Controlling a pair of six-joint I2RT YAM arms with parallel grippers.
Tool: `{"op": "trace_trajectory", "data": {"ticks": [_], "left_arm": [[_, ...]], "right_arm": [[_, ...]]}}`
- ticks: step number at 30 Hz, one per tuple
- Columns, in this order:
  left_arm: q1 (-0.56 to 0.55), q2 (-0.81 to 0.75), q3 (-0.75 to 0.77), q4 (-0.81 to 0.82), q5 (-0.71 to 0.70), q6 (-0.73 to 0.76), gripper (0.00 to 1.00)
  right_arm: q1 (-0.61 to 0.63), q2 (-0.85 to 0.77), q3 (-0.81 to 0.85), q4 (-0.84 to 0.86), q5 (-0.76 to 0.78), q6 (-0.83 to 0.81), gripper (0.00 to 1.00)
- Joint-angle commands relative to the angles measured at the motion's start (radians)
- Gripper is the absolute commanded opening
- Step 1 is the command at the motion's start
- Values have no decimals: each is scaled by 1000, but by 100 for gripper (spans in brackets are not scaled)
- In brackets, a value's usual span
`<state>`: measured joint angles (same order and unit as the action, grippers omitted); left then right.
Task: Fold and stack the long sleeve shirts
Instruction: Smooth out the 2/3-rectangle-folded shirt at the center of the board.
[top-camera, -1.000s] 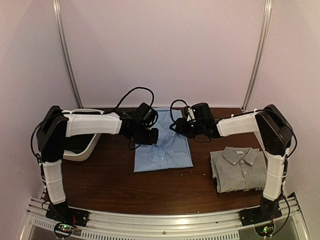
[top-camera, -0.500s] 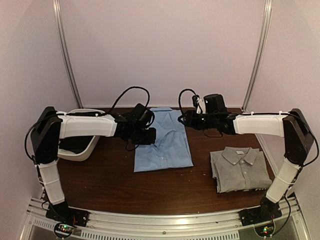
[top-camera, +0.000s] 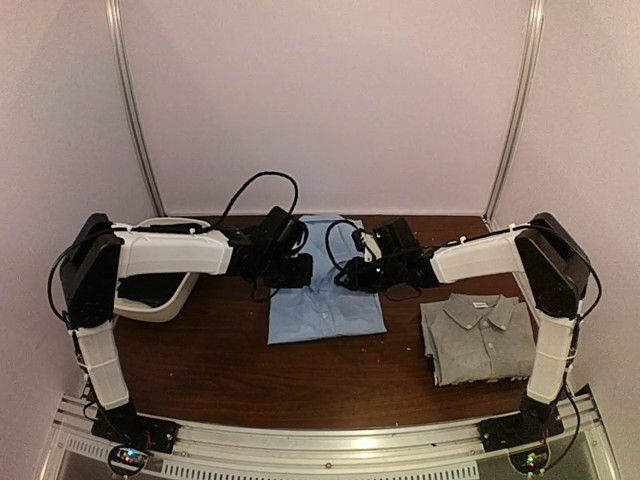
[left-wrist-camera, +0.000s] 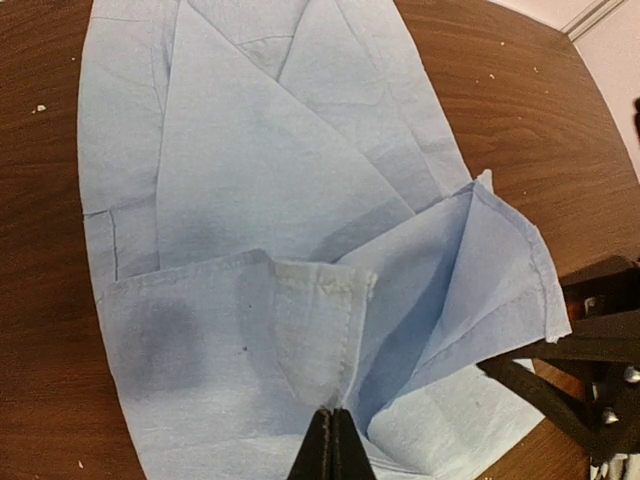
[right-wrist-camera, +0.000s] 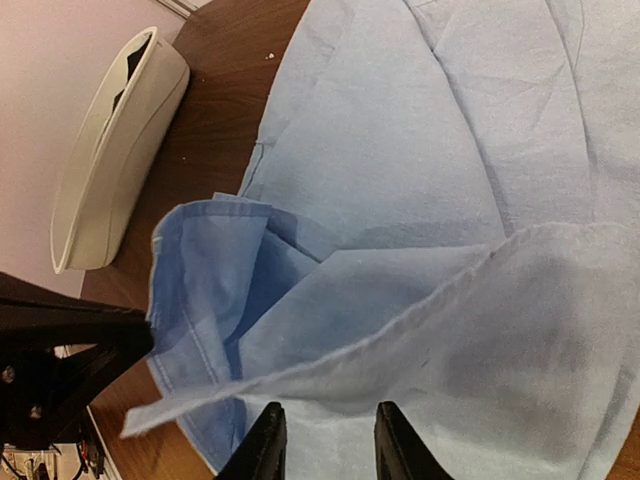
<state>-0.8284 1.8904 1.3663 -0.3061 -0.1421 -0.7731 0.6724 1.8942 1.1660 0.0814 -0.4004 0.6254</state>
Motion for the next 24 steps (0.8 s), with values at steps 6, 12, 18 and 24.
{"op": "trace_trajectory", "data": {"ticks": [6,12,18,24], "left_arm": [[-6,-12,-2,78,20,15,0],[-6,18,21,83,43,31,0],[-6,71,66,90,59,52,0],[3,169,154,79,77,74,15]], "right_arm": [[3,200,199,-13,-49,-20,45],[-2,225,214,-24,-57,-2,51],[-25,113,127,25,-21,31,51],[-43,-19,39,34,41,45,52]]}}
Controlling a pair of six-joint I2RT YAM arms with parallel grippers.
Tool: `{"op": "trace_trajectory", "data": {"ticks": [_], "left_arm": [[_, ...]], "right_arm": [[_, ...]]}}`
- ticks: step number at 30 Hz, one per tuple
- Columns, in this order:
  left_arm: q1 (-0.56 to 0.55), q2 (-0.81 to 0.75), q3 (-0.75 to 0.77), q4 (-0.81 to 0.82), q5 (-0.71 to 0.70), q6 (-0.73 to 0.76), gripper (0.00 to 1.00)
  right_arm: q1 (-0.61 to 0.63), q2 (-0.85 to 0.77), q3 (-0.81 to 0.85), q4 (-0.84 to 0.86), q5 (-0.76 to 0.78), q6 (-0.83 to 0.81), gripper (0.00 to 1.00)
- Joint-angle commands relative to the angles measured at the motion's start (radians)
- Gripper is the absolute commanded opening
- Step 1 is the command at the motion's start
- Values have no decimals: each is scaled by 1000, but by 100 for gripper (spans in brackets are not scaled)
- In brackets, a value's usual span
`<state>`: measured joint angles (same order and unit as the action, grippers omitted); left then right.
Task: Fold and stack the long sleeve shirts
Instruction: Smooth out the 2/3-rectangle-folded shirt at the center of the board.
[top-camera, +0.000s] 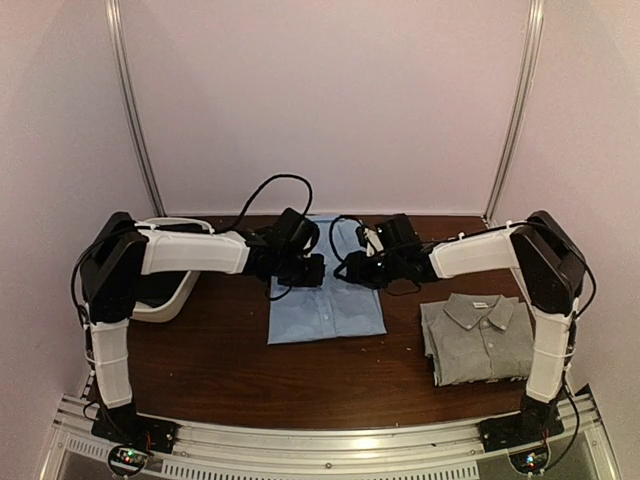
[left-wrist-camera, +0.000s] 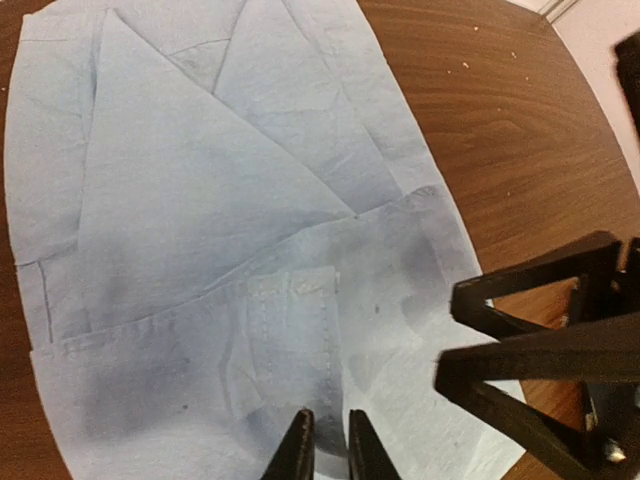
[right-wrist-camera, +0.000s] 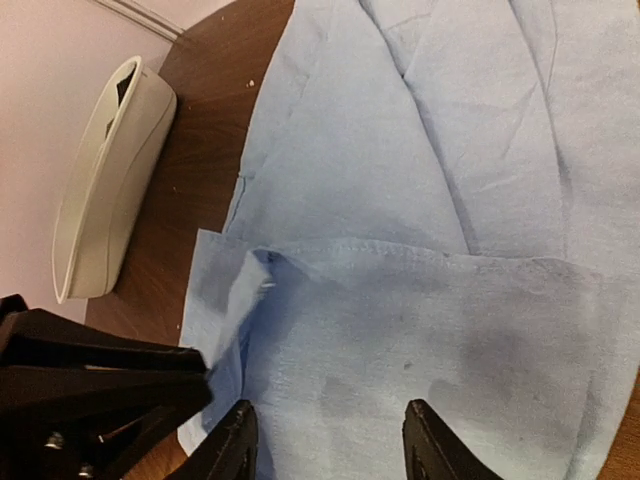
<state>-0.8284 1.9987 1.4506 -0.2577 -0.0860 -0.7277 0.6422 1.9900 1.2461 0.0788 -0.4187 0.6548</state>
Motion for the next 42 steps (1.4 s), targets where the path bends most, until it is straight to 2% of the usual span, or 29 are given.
{"op": "trace_trajectory", "data": {"ticks": [1,3,5,9,14,21,26,38,42], "left_arm": [[8,73,82,30,27,30,19],[20,94,97,30,35,31,34],[34,103,109,30,44,35,42],[66,91,122,11,52,43,52],[97,-10,56,22,26,43,65],[173,-116,-117,51,65,-1,64],[201,-138,-190,63,86,-6,59],[245,-60,-193,87,162,-1,50],[250,-17,-170,84,167,1,49]], "right_arm": [[-13,-132,-56,34,66,14,52],[-13,-162,-72,25,68,11,53],[-11,-183,-89,23,59,10,53],[4,-202,-103,20,43,-1,54],[44,-174,-66,7,13,-27,55],[79,-50,36,-6,-42,-38,55],[79,38,113,-25,-48,-46,51],[47,150,183,-41,-19,-39,16],[41,168,189,-49,-11,-43,9]]}}
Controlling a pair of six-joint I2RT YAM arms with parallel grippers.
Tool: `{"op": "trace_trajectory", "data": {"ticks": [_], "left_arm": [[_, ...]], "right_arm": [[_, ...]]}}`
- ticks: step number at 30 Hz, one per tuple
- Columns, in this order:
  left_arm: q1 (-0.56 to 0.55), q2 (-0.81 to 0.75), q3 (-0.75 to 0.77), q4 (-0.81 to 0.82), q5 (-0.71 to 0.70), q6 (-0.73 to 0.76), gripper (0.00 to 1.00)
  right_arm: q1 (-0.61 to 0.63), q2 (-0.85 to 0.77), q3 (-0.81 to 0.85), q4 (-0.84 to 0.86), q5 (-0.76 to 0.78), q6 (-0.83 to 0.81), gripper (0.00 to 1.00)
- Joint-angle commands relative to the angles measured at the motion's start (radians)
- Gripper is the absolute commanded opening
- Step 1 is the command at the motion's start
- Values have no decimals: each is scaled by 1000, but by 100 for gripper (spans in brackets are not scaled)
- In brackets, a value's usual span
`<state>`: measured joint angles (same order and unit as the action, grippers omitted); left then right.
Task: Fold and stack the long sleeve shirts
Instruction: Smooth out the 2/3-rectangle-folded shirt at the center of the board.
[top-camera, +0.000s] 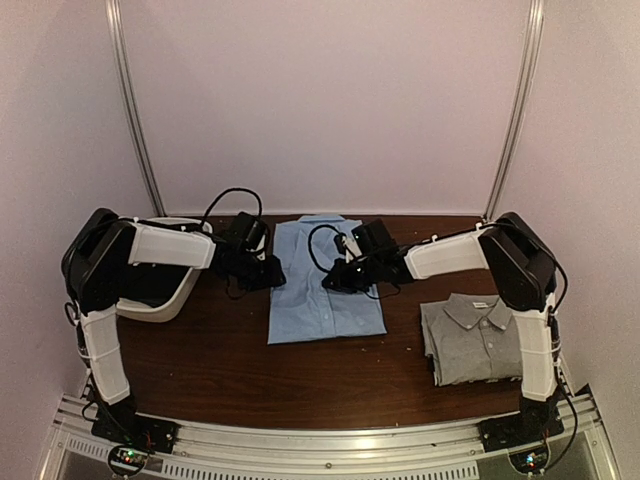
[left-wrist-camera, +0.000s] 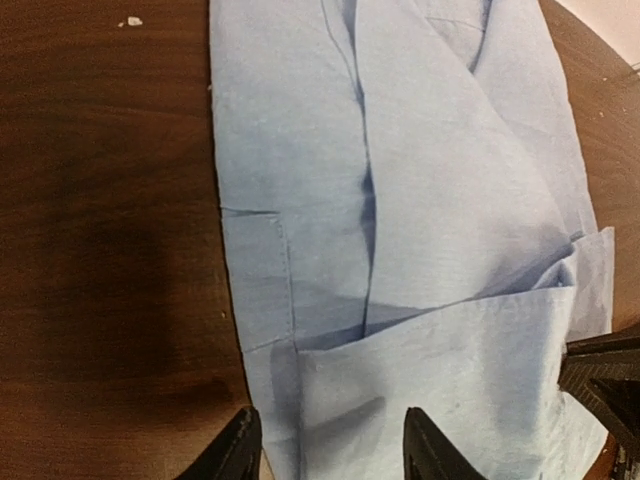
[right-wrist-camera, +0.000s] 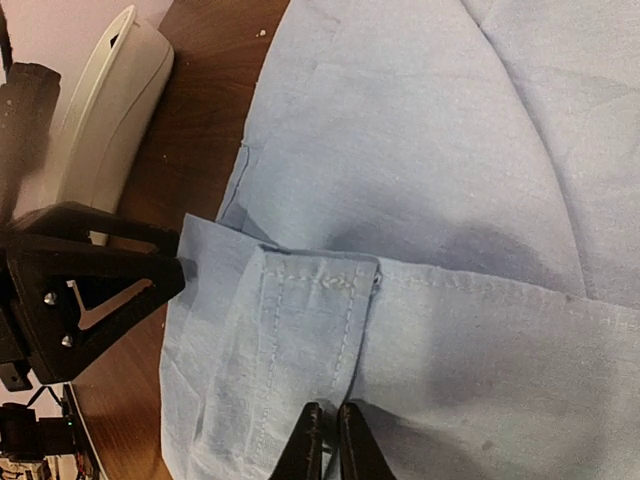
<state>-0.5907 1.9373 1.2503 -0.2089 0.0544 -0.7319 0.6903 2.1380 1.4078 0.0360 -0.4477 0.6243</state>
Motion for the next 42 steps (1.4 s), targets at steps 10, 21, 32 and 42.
{"op": "trace_trajectory", "data": {"ticks": [10,21,32,42], "left_arm": [[19,71,43,62,49,3,30],[20,59,44,55,20,14,2],[31,69,44,53,14,30,0],[34,77,44,51,16,30,0]], "right_arm": [[-9,-7,5,16,8,-7,28],[-44,38,-19,156,-100,80,40],[-66,68,-27,255,-184,153,18],[-83,-12,-106,305,-173,173,2]]}}
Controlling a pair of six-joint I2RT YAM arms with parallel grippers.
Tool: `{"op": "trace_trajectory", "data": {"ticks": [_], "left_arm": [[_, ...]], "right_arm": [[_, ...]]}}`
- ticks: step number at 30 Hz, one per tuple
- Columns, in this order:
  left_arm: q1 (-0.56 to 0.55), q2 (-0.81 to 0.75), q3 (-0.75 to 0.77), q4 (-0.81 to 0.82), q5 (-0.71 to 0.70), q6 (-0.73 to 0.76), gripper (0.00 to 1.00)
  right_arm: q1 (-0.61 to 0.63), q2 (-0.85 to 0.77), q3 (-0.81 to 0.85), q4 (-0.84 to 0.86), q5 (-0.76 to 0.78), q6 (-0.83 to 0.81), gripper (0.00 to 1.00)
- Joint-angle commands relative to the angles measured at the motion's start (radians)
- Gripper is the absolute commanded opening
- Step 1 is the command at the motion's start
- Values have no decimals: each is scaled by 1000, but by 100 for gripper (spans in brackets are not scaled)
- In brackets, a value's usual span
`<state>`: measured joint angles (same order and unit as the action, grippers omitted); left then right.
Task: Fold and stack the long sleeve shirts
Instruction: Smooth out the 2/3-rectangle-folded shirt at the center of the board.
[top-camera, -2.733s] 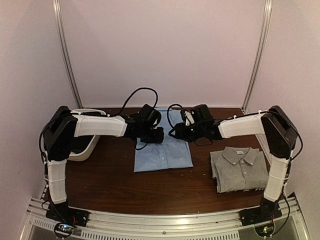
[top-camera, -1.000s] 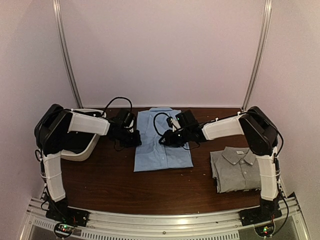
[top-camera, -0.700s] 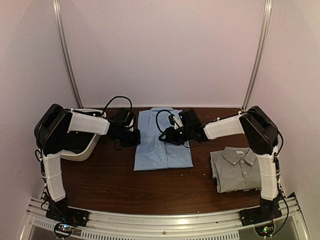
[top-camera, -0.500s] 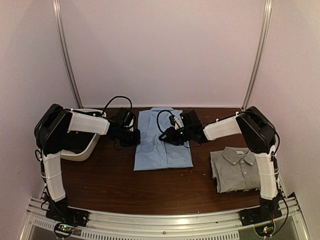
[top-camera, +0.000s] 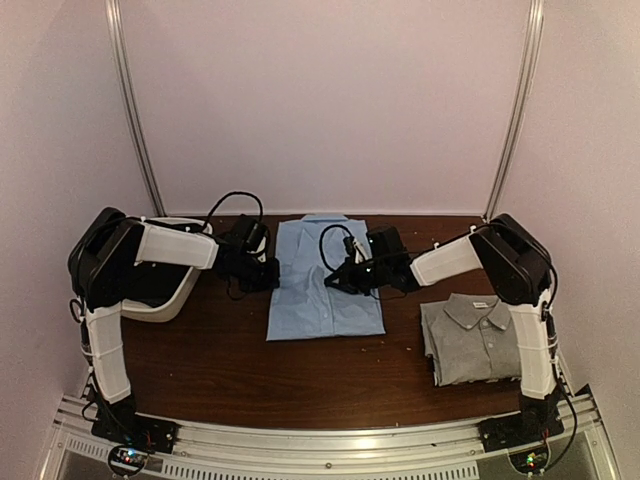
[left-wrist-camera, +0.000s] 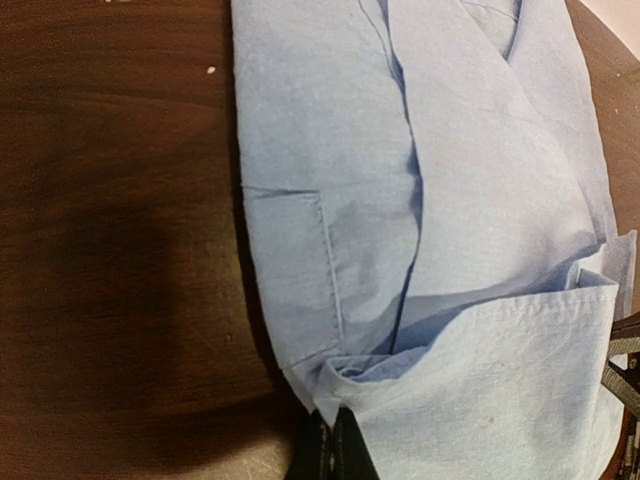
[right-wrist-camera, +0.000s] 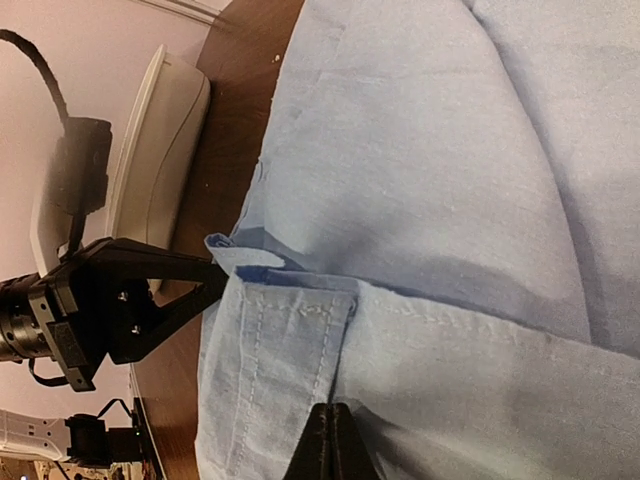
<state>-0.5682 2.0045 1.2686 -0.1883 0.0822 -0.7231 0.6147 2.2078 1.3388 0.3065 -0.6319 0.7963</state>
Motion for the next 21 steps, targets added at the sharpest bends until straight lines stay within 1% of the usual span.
{"op": "trace_trajectory", "data": {"ticks": [1,5,7,11,18,21], "left_arm": [[11,10,25,30,-13,22,0],[13,15,25,29,-17,24,0],[13,19,25,27,-16,25,0],[13,23,25,28,-13,25,0],[13,30,30,29,-9,25,0],[13,34,34,29,-7,27,0]], "right_arm": [[-7,-97,-48,22,32,-8,1],[-10,-144,-87,-12,107,-38,0],[-10,-149,-81,-25,108,-47,1],[9,-161,-59,-28,67,-62,10],[87,-147,-20,-53,34,-92,17],[108,-123,-11,-52,18,-98,18]]}}
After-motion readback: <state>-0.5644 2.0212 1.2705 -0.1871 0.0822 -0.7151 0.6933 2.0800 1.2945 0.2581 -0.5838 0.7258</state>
